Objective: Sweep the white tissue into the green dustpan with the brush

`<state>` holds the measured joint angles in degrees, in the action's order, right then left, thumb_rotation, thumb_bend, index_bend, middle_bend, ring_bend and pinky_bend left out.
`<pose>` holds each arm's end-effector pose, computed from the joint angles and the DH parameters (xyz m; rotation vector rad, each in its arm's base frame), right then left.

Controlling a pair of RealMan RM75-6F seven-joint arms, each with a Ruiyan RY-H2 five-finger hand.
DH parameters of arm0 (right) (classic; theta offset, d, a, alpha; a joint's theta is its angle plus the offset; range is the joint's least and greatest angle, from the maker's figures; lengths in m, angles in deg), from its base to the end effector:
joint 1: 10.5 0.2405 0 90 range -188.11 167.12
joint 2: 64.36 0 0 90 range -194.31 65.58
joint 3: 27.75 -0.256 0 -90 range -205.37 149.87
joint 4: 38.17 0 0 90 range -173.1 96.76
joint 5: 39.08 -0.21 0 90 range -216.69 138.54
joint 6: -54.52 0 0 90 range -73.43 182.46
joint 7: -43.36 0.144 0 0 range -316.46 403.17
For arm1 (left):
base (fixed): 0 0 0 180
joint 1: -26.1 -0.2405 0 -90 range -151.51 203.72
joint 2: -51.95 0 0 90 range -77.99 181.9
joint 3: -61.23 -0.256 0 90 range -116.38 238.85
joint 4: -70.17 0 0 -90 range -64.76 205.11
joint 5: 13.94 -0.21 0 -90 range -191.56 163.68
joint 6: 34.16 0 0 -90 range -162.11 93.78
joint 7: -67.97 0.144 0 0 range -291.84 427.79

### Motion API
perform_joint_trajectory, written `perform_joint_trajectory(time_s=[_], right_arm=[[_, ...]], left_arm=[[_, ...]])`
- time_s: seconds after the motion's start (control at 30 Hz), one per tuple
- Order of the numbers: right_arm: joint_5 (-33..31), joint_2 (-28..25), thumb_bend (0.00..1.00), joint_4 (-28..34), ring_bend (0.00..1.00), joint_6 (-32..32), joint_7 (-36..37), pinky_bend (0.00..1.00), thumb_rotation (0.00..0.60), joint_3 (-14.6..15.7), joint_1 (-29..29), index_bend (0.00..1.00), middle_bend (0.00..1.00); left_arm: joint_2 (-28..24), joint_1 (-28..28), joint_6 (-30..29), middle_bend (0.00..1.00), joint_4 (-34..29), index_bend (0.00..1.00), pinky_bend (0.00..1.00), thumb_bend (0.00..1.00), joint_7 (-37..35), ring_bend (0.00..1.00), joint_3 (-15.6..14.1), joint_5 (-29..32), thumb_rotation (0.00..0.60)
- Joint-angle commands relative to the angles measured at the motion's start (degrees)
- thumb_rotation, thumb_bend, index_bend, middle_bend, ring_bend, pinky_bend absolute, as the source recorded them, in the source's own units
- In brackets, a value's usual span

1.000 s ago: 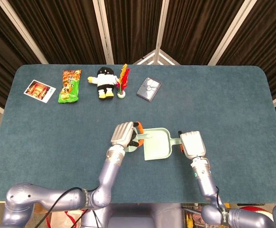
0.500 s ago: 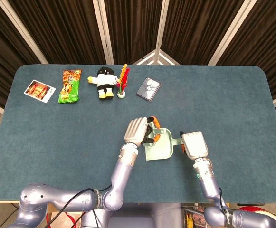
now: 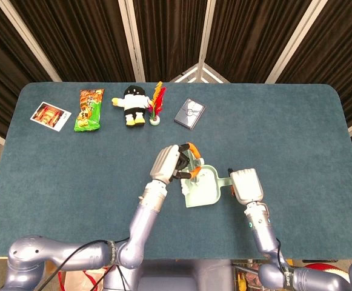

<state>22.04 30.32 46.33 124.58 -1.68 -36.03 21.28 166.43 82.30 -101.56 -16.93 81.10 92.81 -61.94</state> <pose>-0.1961 -0.3021 -0.0189 1.6911 -0.7046 0.6403 0.0411 0.3351 -0.0628 -1.4089 -1.5773 -1.5647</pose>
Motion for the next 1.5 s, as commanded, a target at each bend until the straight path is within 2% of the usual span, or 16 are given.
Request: perform_joint_trajectory(time_s=[0.03, 0.2, 0.33, 0.53, 0.67, 0.83, 1.27, 1.5], right_arm=[[-0.26, 0.46, 0.45, -0.47, 0.92, -0.32, -0.24, 0.87, 0.6, -0.23, 0.34, 0.65, 0.89], [-0.33, 0.92, 0.45, -0.83, 0.92, -0.45, -0.33, 0.87, 0.6, -0.09, 0.44, 0.65, 0.89], [-0.55, 1.09, 0.45, -0.94, 0.92, -0.49, -0.46, 0.87, 0.6, 0.05, 0.38, 0.65, 0.89], [-0.33, 0.96, 0.45, -0.75, 0.92, -0.62, -0.33, 0.87, 0.6, 0.39, 0.3, 0.65, 0.89], [0.01, 0.72, 0.45, -0.61, 0.92, -0.49, 0.13, 0.87, 0.6, 0.51, 0.15, 0.65, 0.89], [0.17, 0.28, 0.45, -0.6, 0.92, -0.77, 0.43, 0.87, 0.6, 0.42, 0.25, 0.65, 0.89], [0.23, 0.18, 0.45, -0.28, 0.92, -0.57, 0.54, 0.87, 0.6, 0.91, -0.17, 0.65, 0.89], [0.21, 0.17, 0.45, -0.08, 0.92, -0.64, 0.62, 0.87, 0.6, 1.11, -0.32, 0.65, 0.89]], left_arm=[[-2.82, -1.62, 0.59, 1.0, -1.41, 0.8, 1.0, 0.55, 0.31, 1.0, -0.75, -0.25, 0.6], [-6.76, -2.83, 2.11, 1.0, -2.35, 0.8, 1.0, 0.55, 3.63, 1.0, -1.78, 2.89, 0.6], [-8.03, -3.25, 2.86, 1.0, -2.3, 0.8, 1.0, 0.55, 5.61, 1.0, -3.27, 4.88, 0.6], [-7.01, -2.73, 3.48, 1.0, -1.03, 0.8, 1.0, 0.55, 7.73, 1.0, -5.37, 7.12, 0.6], [-4.8, -1.86, 2.69, 1.0, 0.98, 0.8, 1.0, 0.55, 7.88, 1.0, -5.86, 6.44, 0.6], [-1.25, -0.2, 1.94, 1.0, 3.91, 0.8, 1.0, 0.54, 7.08, 1.0, -5.08, 5.2, 0.6], [7.61, 5.15, 0.25, 1.0, 9.74, 0.79, 1.0, 0.51, 3.32, 1.0, -0.13, 1.02, 0.6], [9.24, 5.04, -0.07, 1.0, 9.45, 0.79, 1.0, 0.5, 0.52, 1.0, 0.26, -0.99, 0.6]])
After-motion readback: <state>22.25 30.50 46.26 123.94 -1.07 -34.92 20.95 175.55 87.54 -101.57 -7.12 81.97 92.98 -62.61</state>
